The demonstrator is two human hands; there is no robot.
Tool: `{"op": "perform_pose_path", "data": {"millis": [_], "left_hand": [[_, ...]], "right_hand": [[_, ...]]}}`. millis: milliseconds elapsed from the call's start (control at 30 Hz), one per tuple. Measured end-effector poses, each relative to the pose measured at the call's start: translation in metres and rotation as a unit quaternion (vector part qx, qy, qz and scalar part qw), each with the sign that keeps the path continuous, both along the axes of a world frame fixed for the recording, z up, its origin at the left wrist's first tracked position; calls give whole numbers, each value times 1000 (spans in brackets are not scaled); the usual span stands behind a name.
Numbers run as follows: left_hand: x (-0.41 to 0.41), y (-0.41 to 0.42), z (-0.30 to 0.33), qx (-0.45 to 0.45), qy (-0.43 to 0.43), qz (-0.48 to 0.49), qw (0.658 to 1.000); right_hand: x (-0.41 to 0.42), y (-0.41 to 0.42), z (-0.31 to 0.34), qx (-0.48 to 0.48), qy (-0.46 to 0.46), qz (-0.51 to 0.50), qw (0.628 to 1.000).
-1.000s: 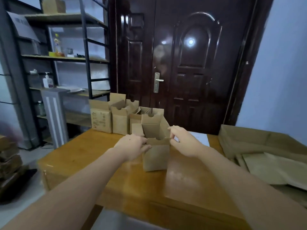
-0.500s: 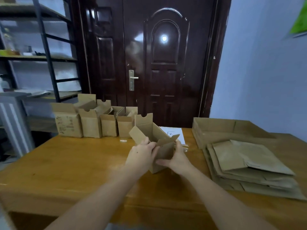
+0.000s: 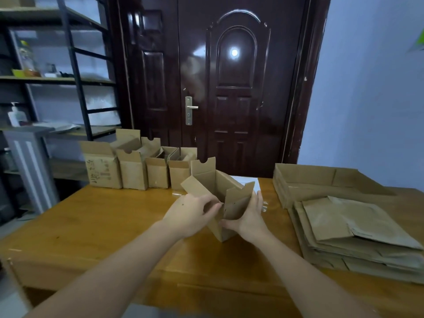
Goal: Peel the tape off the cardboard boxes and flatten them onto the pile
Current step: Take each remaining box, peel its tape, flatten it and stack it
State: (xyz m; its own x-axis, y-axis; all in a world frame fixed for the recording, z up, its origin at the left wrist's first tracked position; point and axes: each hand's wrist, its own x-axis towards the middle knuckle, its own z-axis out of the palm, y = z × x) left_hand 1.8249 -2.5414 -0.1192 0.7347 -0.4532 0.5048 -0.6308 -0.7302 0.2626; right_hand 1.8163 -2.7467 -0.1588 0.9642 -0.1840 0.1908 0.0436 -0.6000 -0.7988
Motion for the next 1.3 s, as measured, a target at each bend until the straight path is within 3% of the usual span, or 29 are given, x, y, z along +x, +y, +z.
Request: {"op": "perform_pose_path", "data": {"millis": [167, 267, 433, 533, 600, 833, 933, 1033, 1167, 1233, 1300], "left_hand": [[7, 37, 6, 32, -62, 14, 997], [13, 65, -5, 7, -70, 62, 996], [27, 80, -22, -83, 67, 167, 980], [29, 64, -27, -82, 278, 111, 951], [28, 53, -31, -71, 360, 77, 927], [24, 37, -46, -84, 400, -4, 913], [21, 36, -44, -148, 385, -32, 911], [18, 33, -30, -217, 316, -45, 922], [12, 30, -5, -131, 178, -23, 975], [11, 30, 5, -44, 101, 9, 994], [11, 29, 8, 27, 24, 49, 998]], "right_hand": [[3, -25, 0, -28, 37, 29, 999], [2, -51, 7, -20, 64, 56, 996], [-6, -83, 26, -13, 127, 174, 977], [-9, -85, 34, -22, 141, 180, 973], [-8, -83, 32, -3, 141, 151, 978], [-14, -84, -1, -72, 174, 128, 974], [-15, -85, -7, -65, 139, 119, 981], [-19, -88, 1, -17, 54, 87, 995], [-26, -94, 26, -148, -99, 59, 982], [-25, -97, 33, -212, -111, 77, 968], [-22, -100, 34, -206, -102, 82, 970]]}}
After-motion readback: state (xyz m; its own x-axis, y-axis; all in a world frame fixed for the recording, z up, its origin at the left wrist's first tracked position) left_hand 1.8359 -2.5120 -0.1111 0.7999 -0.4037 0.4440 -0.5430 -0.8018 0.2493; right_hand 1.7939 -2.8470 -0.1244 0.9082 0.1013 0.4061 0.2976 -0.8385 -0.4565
